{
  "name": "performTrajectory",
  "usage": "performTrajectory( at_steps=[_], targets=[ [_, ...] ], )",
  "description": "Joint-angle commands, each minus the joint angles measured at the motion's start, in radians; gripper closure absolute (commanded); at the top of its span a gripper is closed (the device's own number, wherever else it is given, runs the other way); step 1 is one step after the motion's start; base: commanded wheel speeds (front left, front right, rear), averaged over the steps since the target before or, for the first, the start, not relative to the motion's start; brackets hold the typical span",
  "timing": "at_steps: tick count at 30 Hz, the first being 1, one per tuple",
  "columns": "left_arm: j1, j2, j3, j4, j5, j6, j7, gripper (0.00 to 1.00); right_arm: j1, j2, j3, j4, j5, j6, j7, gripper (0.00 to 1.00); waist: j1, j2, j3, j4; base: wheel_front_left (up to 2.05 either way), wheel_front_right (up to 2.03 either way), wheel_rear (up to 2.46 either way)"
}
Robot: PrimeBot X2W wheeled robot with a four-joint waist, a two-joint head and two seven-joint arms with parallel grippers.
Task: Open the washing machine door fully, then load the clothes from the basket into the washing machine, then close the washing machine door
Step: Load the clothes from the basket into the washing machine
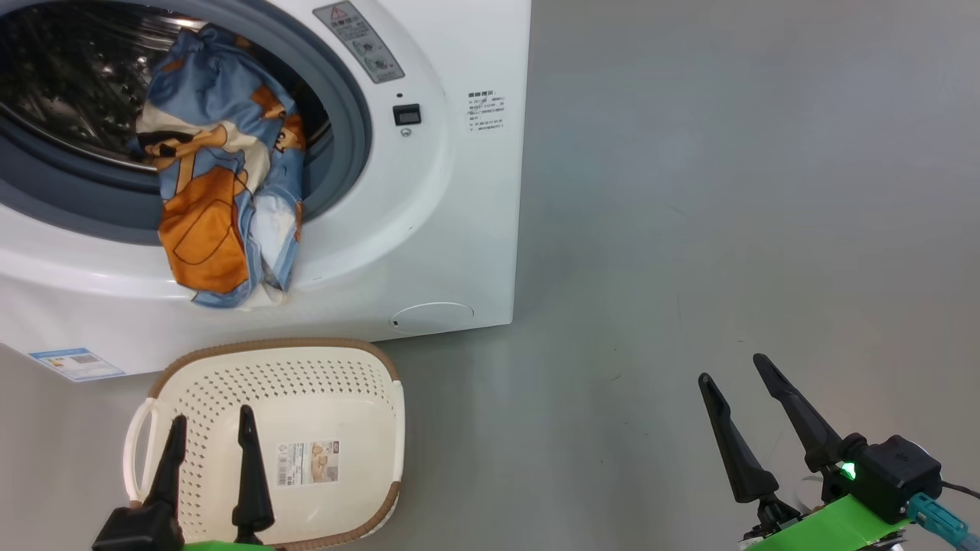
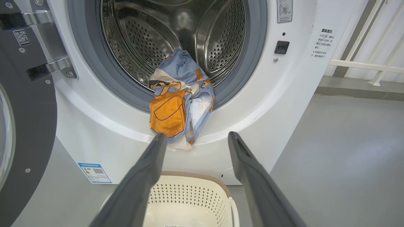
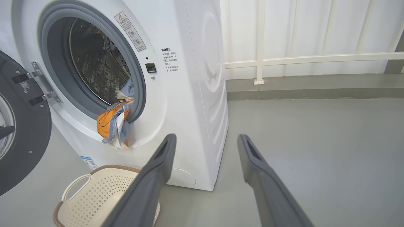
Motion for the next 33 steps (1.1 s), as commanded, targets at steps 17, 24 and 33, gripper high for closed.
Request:
performTrajectory(
  at_steps=[17,24,33],
  targets=[
    [-0.053,-0.01,0.037,0.034,-0.006,-0.028,-0.008,0.0,0.0,-0.015,0.028,-0.038,-0.004,0.002,-0.012,0.0,0.0001,0.0,0.041,0.008,0.0,0.0,0.0],
    [-0.122,-0.026,0.046,0.104,-0.003,-0.059,-0.008,0.0,-0.017,-0.02,0.034,-0.051,0.003,0.002,-0.012,0.0,0.0001,0.0,0.098,0.007,0.0,0.0,0.0],
    [-0.258,-0.051,0.076,0.257,-0.007,-0.117,-0.008,0.0,-0.076,-0.026,0.045,-0.074,0.019,0.002,-0.012,0.0,0.0001,0.0,0.21,-0.018,0.0,0.0,0.0]
  ],
)
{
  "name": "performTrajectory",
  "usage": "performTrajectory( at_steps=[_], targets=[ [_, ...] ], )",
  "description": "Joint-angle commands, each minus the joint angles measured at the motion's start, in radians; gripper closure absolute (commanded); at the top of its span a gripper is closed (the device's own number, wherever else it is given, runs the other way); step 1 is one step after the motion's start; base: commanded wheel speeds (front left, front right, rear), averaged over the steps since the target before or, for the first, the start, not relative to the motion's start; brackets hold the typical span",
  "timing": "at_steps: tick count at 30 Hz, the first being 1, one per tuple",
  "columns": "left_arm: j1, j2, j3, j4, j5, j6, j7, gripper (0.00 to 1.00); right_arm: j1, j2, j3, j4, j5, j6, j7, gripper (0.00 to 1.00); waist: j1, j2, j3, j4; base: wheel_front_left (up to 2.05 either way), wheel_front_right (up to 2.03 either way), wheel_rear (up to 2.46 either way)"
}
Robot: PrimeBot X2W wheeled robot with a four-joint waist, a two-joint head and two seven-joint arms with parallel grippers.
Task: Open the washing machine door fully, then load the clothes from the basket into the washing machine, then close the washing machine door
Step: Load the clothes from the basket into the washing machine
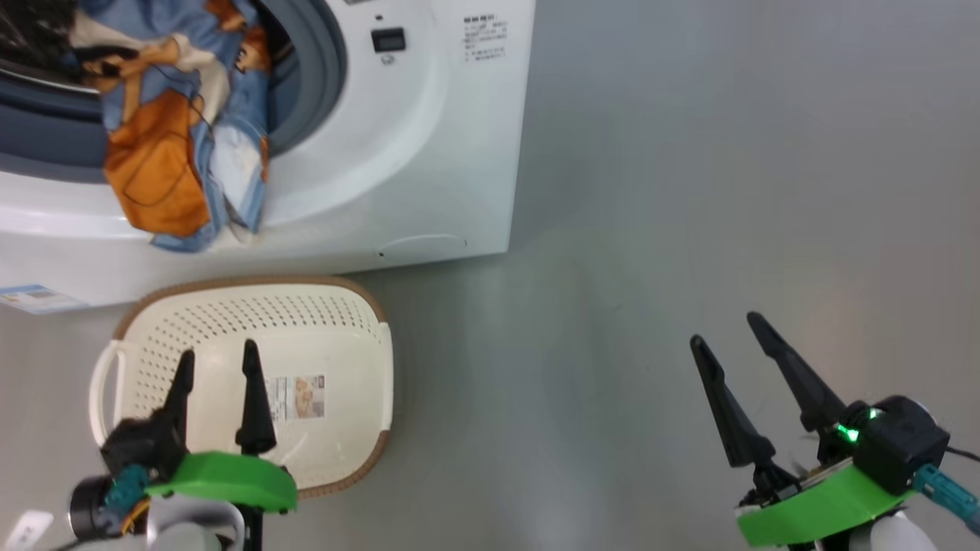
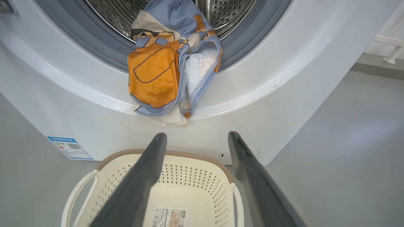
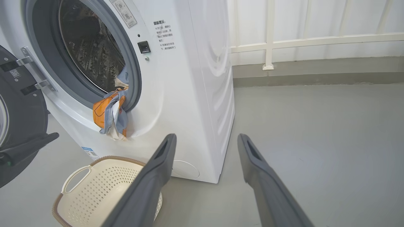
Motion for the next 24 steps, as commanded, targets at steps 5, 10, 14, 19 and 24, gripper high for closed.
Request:
performTrajectory(
  at_steps=[5,10,14,19,24],
  targets=[
    [-0.113,0.016,0.062,0.079,0.009,-0.036,-0.008,0.0,-0.046,-0.01,0.027,-0.035,0.021,0.002,-0.012,0.0,-0.0001,0.0,0.097,-0.028,0.0,0.0,0.0],
    [-0.228,0.027,0.087,0.161,0.022,-0.058,-0.008,0.0,-0.08,-0.013,0.032,-0.04,0.03,0.002,-0.012,0.0,-0.0001,0.0,0.155,-0.041,0.0,0.0,0.0],
    [-0.321,0.045,0.098,0.223,0.032,-0.076,-0.008,0.0,-0.106,-0.011,0.036,-0.044,0.037,0.002,-0.012,0.0,-0.0001,0.0,0.194,-0.054,0.0,0.0,0.0],
    [-0.427,0.079,0.111,0.299,0.04,-0.088,-0.008,0.0,-0.134,-0.007,0.043,-0.041,0.043,0.002,-0.012,0.0,-0.0001,0.0,0.229,-0.076,0.0,0.0,0.0],
    [-0.519,0.112,0.124,0.359,0.04,-0.084,0.005,0.0,-0.158,0.0,0.051,-0.041,0.052,0.002,-0.012,0.0,-0.0001,0.0,0.262,-0.1,0.0,0.0,0.0]
  ],
)
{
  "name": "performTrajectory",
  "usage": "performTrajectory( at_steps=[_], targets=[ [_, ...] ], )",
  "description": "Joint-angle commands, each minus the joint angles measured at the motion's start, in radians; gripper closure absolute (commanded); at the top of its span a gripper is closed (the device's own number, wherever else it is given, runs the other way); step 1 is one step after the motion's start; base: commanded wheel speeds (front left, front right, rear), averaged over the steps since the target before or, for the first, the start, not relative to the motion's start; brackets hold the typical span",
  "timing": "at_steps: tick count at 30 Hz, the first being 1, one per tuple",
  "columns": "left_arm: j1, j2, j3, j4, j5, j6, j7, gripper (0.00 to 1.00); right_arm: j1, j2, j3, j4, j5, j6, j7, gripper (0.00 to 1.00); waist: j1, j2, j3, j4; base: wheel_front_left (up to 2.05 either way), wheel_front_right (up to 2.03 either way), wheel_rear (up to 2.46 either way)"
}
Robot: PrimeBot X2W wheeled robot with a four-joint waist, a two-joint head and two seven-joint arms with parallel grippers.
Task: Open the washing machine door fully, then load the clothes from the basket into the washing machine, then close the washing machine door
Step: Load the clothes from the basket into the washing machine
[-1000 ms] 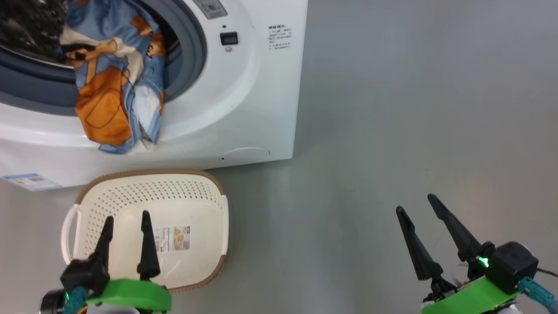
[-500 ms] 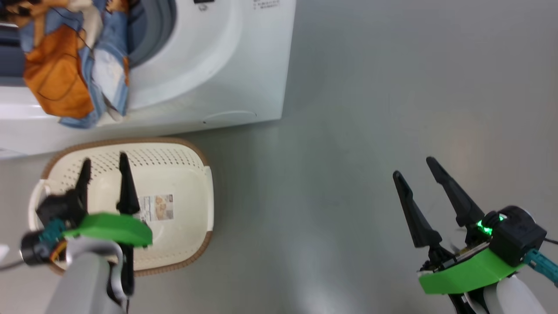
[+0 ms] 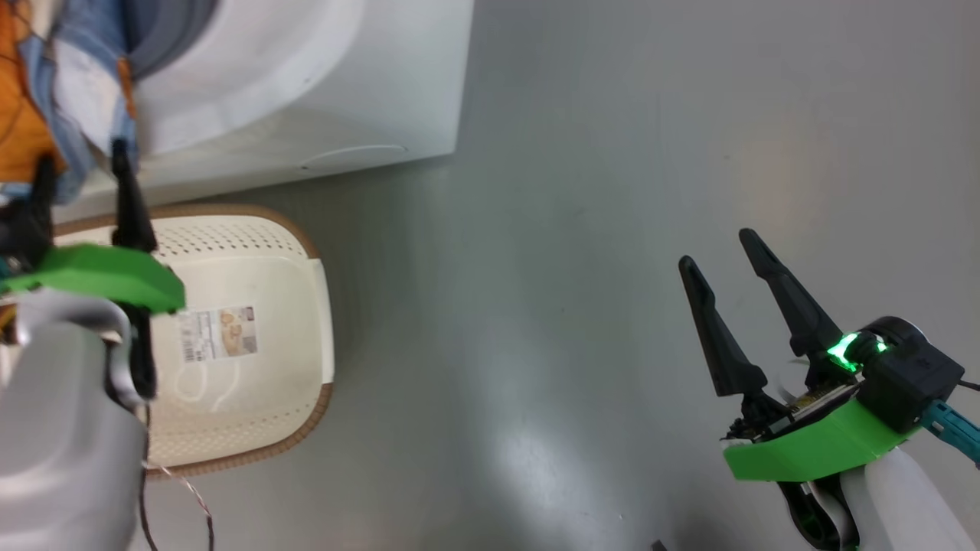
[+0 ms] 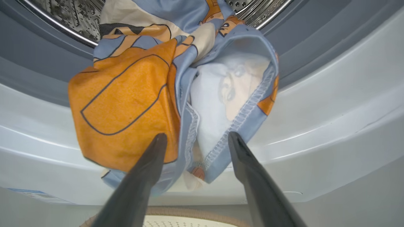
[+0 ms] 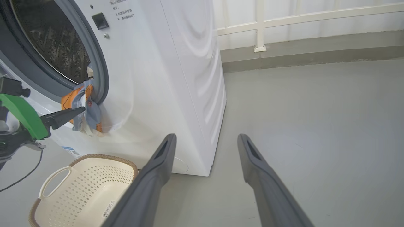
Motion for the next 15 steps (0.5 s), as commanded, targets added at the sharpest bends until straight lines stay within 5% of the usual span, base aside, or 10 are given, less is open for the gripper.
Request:
performTrajectory(
  at_steps=[1,11,12,13,15],
  targets=[
    [-0.03,0.054,0.034,0.001,0.007,0.003,0.005,0.0,-0.002,0.003,0.025,-0.022,0.011,0.002,-0.012,0.0,-0.0001,0.0,0.029,-0.026,0.0,0.0,0.0],
    [-0.144,0.105,0.05,0.077,-0.003,0.007,0.032,0.0,-0.049,0.025,0.051,-0.006,0.033,0.002,-0.012,0.0,-0.0001,0.0,0.077,-0.071,0.0,0.0,0.0],
    [-0.146,0.106,0.05,0.082,-0.004,0.008,0.032,0.2,-0.051,0.026,0.051,-0.005,0.034,0.002,-0.012,0.0,-0.0001,0.0,0.078,-0.073,0.0,0.0,0.0],
    [-0.148,0.108,0.05,0.086,-0.005,0.008,0.034,0.58,-0.052,0.027,0.051,-0.004,0.034,0.002,-0.012,0.0,-0.0001,0.0,0.078,-0.074,0.0,0.0,0.0],
    [-0.149,0.109,0.05,0.092,-0.009,0.007,0.034,1.0,-0.054,0.029,0.051,-0.002,0.034,0.002,-0.012,0.0,-0.0001,0.0,0.078,-0.075,0.0,0.0,0.0]
  ],
)
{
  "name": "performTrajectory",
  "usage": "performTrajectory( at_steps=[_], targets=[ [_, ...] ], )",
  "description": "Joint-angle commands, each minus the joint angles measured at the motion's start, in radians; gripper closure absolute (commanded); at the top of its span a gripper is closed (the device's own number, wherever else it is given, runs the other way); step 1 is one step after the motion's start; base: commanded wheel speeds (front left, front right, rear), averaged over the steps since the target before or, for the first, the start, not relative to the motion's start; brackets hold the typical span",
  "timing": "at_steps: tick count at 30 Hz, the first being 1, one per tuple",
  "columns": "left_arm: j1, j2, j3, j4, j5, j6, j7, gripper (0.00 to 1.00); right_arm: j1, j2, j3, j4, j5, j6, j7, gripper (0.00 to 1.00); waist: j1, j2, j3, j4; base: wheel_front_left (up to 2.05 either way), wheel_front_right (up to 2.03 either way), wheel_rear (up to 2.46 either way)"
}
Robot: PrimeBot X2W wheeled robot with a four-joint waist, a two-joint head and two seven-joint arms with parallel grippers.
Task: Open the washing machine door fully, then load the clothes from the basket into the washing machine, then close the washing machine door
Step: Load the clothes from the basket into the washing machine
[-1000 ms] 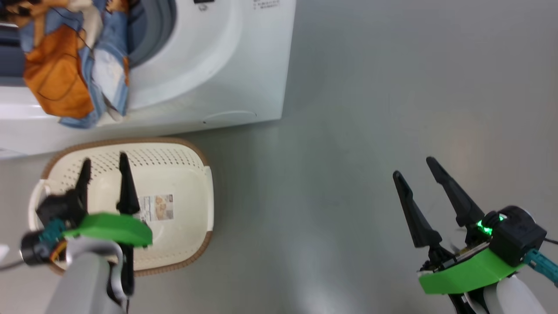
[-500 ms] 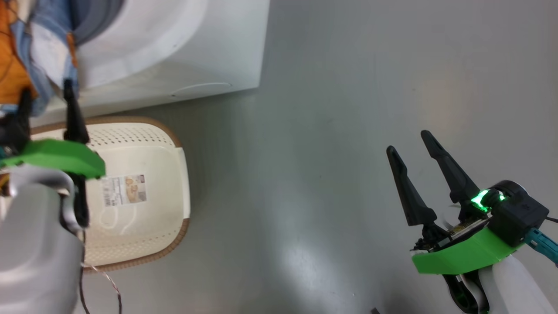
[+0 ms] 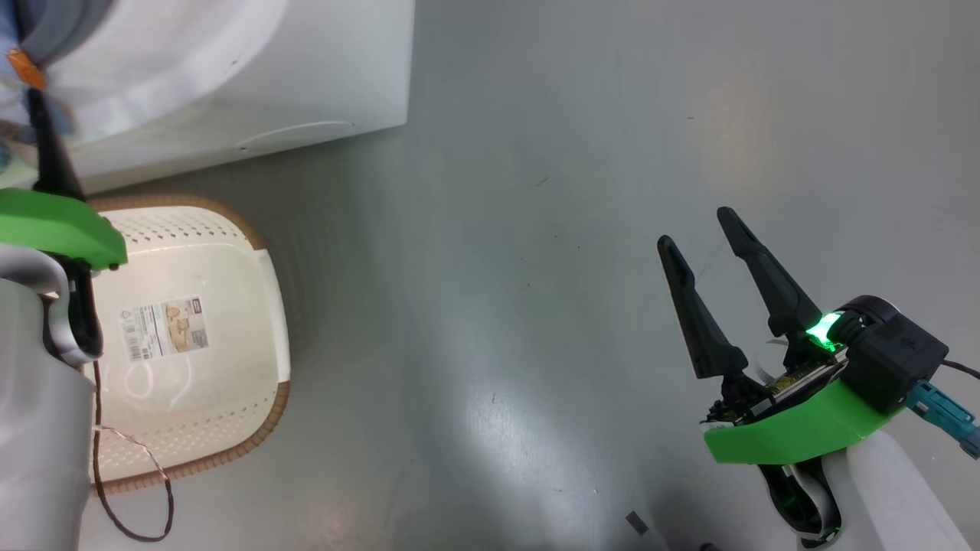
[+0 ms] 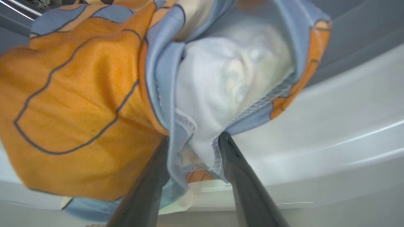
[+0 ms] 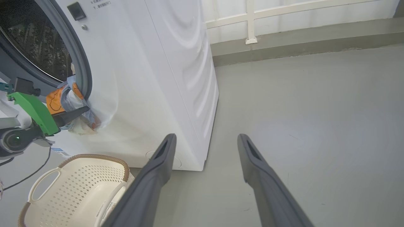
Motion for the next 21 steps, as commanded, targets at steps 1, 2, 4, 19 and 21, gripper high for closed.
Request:
performTrajectory(
  at_steps=[1,2,4,19,21],
  targets=[
    [-0.009,0.049,0.026,-0.008,-0.01,0.005,0.0,1.0,0.006,0.002,0.017,-0.018,0.015,0.002,-0.012,0.0,-0.0001,-0.0001,-0.001,0.0,0.0,0.0,0.0],
    [-0.008,0.049,0.026,-0.007,-0.012,0.005,0.0,1.0,0.007,0.002,0.016,-0.018,0.015,0.002,-0.012,0.0,-0.0001,-0.0001,-0.002,0.001,0.0,0.0,0.0],
    [-0.003,0.048,0.024,-0.007,-0.016,0.003,0.004,1.0,0.007,0.001,0.014,-0.018,0.014,0.002,-0.012,0.0,-0.0001,-0.0001,-0.004,0.004,0.0,0.0,0.0],
    [0.081,0.094,0.0,-0.142,-0.058,-0.031,0.207,1.0,0.023,-0.009,0.005,-0.02,0.005,0.002,-0.012,0.0,-0.0001,-0.0001,-0.032,0.036,0.0,0.0,0.0],
    [0.102,0.106,-0.001,-0.195,-0.068,-0.03,0.255,1.0,0.03,-0.009,0.002,-0.021,0.004,0.002,-0.012,0.0,-0.0001,-0.0001,-0.038,0.041,0.0,0.0,0.0]
  ],
)
